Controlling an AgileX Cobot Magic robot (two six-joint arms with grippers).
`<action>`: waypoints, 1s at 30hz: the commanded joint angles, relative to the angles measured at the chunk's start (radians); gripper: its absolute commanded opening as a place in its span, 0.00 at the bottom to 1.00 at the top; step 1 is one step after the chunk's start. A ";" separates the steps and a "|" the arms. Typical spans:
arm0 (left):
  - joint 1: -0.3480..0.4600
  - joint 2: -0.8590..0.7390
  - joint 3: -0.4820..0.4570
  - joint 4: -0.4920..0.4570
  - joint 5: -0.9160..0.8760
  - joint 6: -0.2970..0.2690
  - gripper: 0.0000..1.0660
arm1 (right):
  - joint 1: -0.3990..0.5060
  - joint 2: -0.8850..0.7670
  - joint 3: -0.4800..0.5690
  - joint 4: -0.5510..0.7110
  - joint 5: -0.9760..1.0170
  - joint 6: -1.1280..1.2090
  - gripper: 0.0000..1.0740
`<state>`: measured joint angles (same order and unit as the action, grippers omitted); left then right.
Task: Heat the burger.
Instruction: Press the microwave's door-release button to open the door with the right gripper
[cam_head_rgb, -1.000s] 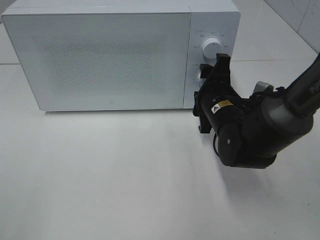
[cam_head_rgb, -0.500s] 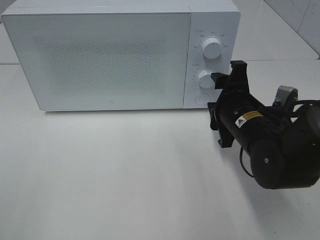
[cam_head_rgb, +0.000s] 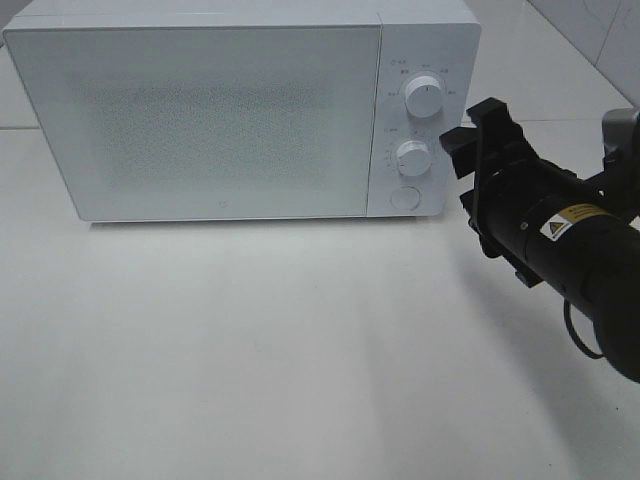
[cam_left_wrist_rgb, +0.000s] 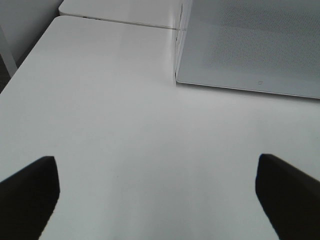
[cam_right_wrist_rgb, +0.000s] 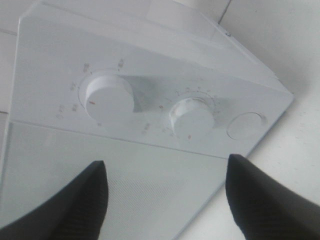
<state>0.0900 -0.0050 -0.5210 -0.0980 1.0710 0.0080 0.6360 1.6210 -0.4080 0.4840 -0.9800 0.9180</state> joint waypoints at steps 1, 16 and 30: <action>0.002 -0.019 0.003 -0.003 0.000 -0.008 0.94 | -0.005 -0.065 -0.001 -0.007 0.133 -0.178 0.59; 0.002 -0.019 0.003 -0.003 0.000 -0.008 0.94 | -0.005 -0.304 -0.001 -0.008 0.600 -0.981 0.59; 0.002 -0.019 0.003 -0.003 0.000 -0.008 0.94 | -0.005 -0.505 -0.171 -0.401 1.291 -0.918 0.59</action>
<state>0.0900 -0.0050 -0.5210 -0.0980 1.0710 0.0080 0.6360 1.1370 -0.5530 0.1500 0.2140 -0.0390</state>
